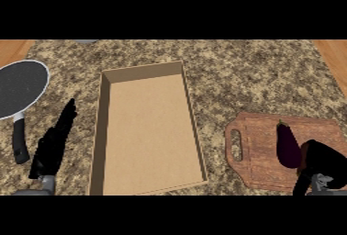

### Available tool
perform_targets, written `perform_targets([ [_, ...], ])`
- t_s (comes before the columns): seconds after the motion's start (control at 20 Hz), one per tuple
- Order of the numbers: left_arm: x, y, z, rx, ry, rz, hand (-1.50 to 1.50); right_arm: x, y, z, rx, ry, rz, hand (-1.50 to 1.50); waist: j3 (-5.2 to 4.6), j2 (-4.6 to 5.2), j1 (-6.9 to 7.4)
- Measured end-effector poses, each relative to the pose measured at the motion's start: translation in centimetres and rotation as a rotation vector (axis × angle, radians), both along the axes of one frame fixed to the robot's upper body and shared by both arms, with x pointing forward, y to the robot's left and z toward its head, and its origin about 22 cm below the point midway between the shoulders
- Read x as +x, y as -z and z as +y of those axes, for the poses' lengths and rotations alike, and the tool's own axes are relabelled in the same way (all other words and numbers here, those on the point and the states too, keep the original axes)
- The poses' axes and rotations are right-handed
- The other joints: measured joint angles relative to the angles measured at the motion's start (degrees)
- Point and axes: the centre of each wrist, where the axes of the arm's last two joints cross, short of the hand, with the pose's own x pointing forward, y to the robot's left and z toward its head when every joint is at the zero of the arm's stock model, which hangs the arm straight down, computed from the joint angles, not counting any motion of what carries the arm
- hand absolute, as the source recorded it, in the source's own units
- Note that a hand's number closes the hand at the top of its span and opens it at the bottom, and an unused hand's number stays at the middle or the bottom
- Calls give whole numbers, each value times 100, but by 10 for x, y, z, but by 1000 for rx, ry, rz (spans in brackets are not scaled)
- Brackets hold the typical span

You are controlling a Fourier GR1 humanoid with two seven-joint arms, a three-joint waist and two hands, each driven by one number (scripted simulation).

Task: Pick the sweet potato from the cutting board and place it in the cardboard box

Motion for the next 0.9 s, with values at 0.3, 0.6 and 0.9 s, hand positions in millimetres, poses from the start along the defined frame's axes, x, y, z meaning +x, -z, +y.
perform_targets([
  [0.3, -1, -7, -1, 2, -1, -2, 0, 0, 2, 9, -143, -67, -35, 150, 11, 7, 5],
  [0.6, -1, -2, -3, 5, -11, -2, 0, -27, 0, 56, -110, -144, -147, 150, 16, -5, -58],
  [0.9, -1, -3, 2, 4, -23, 6, 0, -83, -14, 146, 70, -209, -324, 150, 17, -30, -105],
])
